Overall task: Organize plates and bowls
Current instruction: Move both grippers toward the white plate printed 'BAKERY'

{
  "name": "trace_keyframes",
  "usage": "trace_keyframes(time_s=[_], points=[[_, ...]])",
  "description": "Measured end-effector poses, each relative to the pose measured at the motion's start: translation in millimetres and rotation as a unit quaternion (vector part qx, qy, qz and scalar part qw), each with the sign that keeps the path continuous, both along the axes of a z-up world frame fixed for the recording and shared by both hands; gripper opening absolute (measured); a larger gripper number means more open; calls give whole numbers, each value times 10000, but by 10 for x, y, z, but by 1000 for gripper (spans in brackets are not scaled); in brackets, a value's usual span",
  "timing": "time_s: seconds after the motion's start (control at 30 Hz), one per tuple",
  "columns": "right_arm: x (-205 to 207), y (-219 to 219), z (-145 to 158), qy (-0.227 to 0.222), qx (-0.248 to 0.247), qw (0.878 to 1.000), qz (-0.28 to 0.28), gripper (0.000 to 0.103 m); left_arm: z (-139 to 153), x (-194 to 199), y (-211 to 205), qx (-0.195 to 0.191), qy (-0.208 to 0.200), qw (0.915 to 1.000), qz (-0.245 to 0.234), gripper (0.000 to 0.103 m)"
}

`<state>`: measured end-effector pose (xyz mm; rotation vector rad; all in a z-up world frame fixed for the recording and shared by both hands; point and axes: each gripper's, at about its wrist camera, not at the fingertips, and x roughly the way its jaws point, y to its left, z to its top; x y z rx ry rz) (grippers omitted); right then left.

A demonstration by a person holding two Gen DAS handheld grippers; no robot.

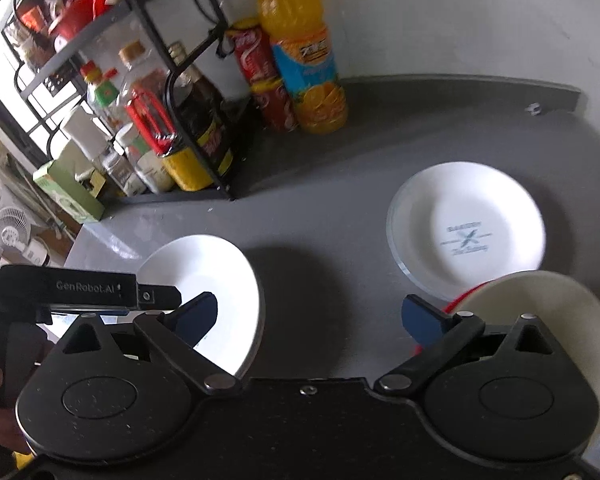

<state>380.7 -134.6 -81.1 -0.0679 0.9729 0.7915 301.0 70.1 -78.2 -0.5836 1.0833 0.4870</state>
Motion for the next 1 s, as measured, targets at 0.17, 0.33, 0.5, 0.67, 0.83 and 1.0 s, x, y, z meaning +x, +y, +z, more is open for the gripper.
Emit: trace_keyframes(time_s=[0.17, 0.33, 0.5, 0.67, 0.83, 1.0], points=[[65, -308, 52, -90, 51, 9998, -152, 101, 53, 104, -277, 148, 43, 9998, -149, 77], [104, -616, 66, -114, 111, 9998, -150, 102, 52, 145, -528, 54, 22, 9999, -120, 77], [163, -847, 67, -110, 141, 9995, -242, 102, 31, 188, -736, 38, 52, 10000, -34, 77], [207, -994, 79, -79, 176, 9994, -282, 102, 80, 242, -884, 70, 39, 10000, -13, 77], [276, -1073, 96, -45, 225, 9992, -337, 102, 106, 312, -943, 106, 60, 9999, 52, 77], [403, -1140, 114, -7, 272, 9985, -472, 102, 99, 416, -949, 113, 102, 9999, 52, 77]])
